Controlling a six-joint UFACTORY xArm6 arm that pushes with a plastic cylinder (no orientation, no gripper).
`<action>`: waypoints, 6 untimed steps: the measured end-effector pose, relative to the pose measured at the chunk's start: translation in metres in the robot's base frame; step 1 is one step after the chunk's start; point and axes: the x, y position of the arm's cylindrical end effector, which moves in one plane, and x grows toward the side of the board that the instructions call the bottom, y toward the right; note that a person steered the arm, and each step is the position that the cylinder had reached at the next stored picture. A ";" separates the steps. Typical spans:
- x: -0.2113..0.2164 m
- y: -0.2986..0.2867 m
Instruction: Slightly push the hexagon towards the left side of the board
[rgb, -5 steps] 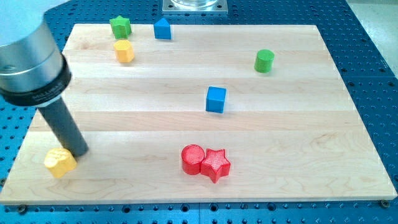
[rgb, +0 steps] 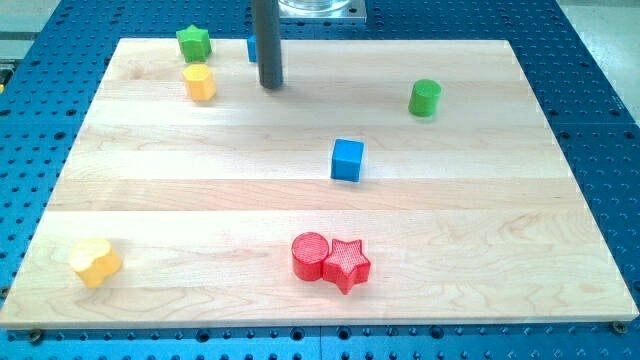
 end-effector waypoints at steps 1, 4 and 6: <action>0.017 -0.052; 0.029 -0.096; 0.032 -0.105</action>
